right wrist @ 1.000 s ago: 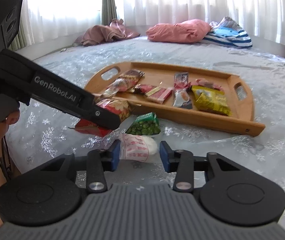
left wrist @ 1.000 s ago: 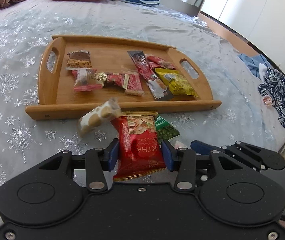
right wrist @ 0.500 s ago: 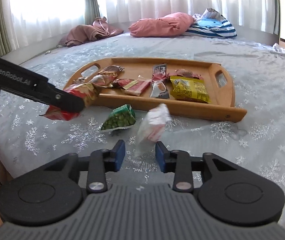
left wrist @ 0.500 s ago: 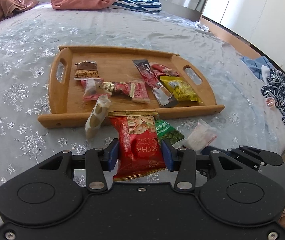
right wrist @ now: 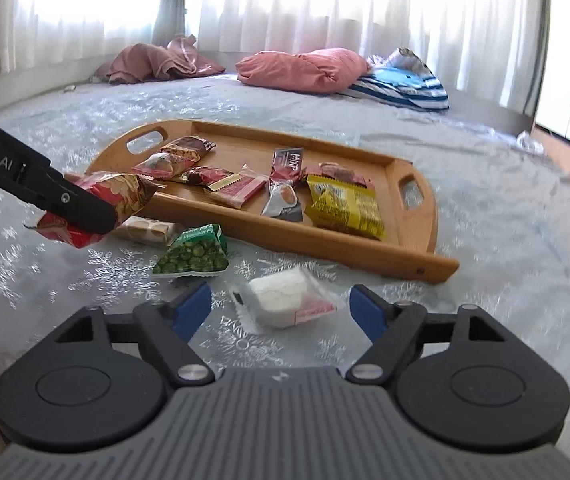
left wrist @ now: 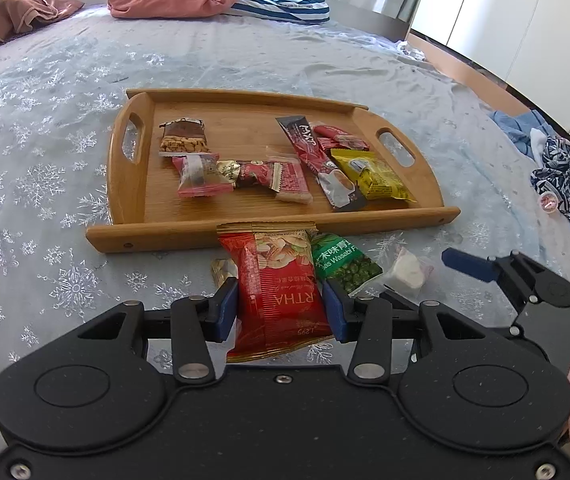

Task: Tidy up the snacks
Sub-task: 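Grasp the red nut bag with the left tool while the right tool grasps the white bun, then carry the red nut bag and white bun onto the tray and open both tools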

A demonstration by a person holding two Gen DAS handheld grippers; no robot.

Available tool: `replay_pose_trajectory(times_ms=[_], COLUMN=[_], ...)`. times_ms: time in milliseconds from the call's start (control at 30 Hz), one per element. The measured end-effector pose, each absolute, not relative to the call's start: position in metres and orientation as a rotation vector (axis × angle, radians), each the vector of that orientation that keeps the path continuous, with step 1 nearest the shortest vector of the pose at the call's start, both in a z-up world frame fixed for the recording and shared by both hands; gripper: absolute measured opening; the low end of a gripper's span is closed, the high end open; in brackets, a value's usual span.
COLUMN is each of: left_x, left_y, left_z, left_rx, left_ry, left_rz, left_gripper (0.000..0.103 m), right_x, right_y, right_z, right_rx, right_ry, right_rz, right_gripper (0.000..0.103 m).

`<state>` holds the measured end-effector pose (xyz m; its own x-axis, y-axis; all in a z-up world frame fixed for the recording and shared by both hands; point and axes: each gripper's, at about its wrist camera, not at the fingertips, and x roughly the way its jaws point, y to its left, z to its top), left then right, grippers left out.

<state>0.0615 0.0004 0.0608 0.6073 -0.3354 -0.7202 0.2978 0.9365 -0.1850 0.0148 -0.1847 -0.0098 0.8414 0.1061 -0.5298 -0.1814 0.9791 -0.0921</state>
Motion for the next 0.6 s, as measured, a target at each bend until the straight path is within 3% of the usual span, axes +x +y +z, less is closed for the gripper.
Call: replay_pose_trajectory(times_ms=[267, 300, 367, 600], left_x=[0.064, 0.064, 0.065, 0.069], left_y=[0.004, 0.005, 0.006, 0.012], left_z=[0.06, 0.06, 0.059, 0.06], left_rx=[-0.046, -0.044, -0.041, -0.053], left_ry=[0.838, 0.837, 0.836, 0.827], left_rz=[-0.345, -0.342, -0.334, -0.319], left_gripper=[0.043, 0.043, 0.043, 0.043], right_x=[0.044, 0.046, 0.046, 0.037], right_y=[-0.189, -0.19, -0.191, -0.182], right_z=[-0.015, -0.016, -0.017, -0.013], right_rx=[-0.103, -0.088, -0.067, -0.115], right_ry=[0.622, 0.634, 0.643, 0.616], right_rz=[0.153, 0.159, 0.175, 0.186], right_gripper=[0.086, 0.084, 0.067, 0.059])
